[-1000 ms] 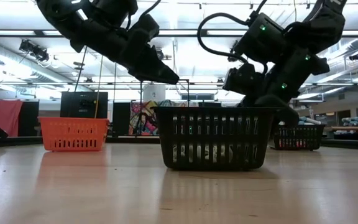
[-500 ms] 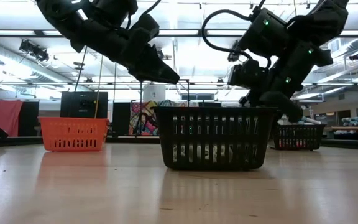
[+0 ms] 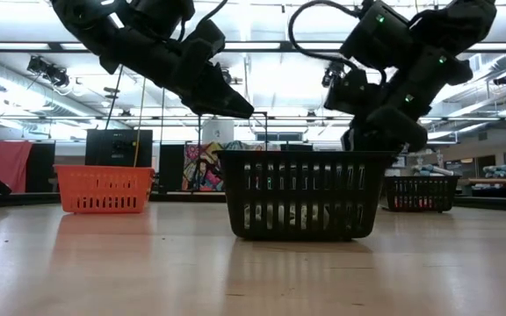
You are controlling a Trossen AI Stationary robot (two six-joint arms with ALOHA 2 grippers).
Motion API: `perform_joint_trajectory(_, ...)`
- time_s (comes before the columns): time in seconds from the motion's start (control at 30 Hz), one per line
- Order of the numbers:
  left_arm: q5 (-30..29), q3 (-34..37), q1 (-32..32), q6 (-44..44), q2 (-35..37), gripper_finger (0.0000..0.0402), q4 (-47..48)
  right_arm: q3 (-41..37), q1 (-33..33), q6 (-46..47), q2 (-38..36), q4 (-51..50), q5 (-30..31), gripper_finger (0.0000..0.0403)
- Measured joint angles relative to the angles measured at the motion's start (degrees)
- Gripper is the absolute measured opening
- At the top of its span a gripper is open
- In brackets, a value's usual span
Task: Sort Halloween decoration
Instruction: Put the white skull toy into the bottom black bin
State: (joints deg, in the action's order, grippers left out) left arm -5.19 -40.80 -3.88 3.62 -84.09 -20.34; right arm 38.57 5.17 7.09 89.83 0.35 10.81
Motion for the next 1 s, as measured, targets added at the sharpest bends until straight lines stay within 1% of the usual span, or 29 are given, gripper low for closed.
perform_joint_trajectory(0.2, 0.01, 0.00, -0.01, -0.02, 0.02, 0.0172, 0.31, -0.52, 0.00, 3.03, 0.90, -0.92, 0.01, 0.0198)
perform_joint_trajectory(0.27, 0.02, 0.00, -0.02, -0.09, 0.02, 0.0172, 0.33, -0.52, 0.00, 3.28, 0.99, -1.38, 0.04, 0.0208)
perform_joint_trajectory(0.37, 0.02, 0.00, -0.02, -0.18, 0.02, 0.0172, 0.39, -0.52, 0.00, 2.77, 0.99, -1.41, 0.06, 0.0211)
perform_joint_trajectory(0.53, 0.02, 0.00, 0.00, -0.57, 0.02, 0.0172, 0.42, -0.52, -0.09, 1.90, 1.77, -0.99, 0.09, 0.0200)
perform_joint_trajectory(0.77, 0.02, 0.00, 0.00, -0.61, 0.02, 0.0172, 0.42, -0.37, -0.08, 1.92, 5.61, 0.62, 0.09, 0.0178)
perform_joint_trajectory(0.87, 0.02, 0.00, -0.02, -0.85, 0.02, 0.0172, 0.44, -0.35, -0.07, 1.91, 5.50, 0.47, 0.07, 0.0161)
perform_joint_trajectory(1.0, 0.02, 0.00, 0.00, -0.87, 0.02, 0.0172, 0.45, -0.35, -0.07, 1.46, 4.89, -0.45, -0.23, 0.0130)
